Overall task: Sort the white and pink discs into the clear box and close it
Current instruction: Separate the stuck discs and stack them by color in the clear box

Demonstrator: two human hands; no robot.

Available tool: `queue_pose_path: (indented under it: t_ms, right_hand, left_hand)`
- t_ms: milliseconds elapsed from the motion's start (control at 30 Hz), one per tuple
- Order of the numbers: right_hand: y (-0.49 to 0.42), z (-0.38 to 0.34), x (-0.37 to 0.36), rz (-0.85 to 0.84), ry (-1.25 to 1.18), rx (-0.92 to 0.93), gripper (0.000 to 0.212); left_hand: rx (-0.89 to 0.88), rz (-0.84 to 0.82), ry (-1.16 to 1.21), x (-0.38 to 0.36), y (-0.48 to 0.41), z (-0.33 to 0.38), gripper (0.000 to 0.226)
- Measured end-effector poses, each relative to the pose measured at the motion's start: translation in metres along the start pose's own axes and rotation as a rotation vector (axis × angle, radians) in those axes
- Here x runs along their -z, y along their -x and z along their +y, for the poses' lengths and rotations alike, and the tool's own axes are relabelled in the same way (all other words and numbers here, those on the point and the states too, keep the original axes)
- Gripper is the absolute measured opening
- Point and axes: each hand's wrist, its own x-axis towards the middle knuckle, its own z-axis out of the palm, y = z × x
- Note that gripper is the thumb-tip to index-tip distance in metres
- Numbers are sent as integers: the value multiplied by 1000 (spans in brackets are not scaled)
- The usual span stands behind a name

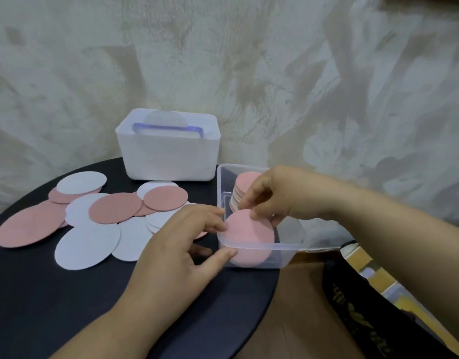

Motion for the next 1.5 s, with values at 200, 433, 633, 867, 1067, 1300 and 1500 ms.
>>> queue_pose_path:
  t_ms: [200,433,633,867,1067,1300,1500]
  right_hand:
    - [-4,0,-8,68,145,-1,20]
    - [-3,-8,-16,19,495,18,25]
    - [-2,-12,-17,-34,566,-1,31]
    - [-2,-10,-18,-29,559,3,34]
    - [3,-13,-16,-37,603,17,35]
    - [25,-43,-13,210,386,167,21]
    - [10,-89,-57,226,213,353,24]
  left_hand:
    - [-5,-7,-4,0,1,-1,22]
    - [-1,-14,-17,0,1,-1,23]
    - [-7,-21,-25,2,2,-1,23]
    - [-1,-31,-21,2,3,-2,23]
    - [29,-40,12,5,3,1,24]
    - [150,161,-167,51,7,0,17]
    - [375,-24,-656,101,38,-22,43]
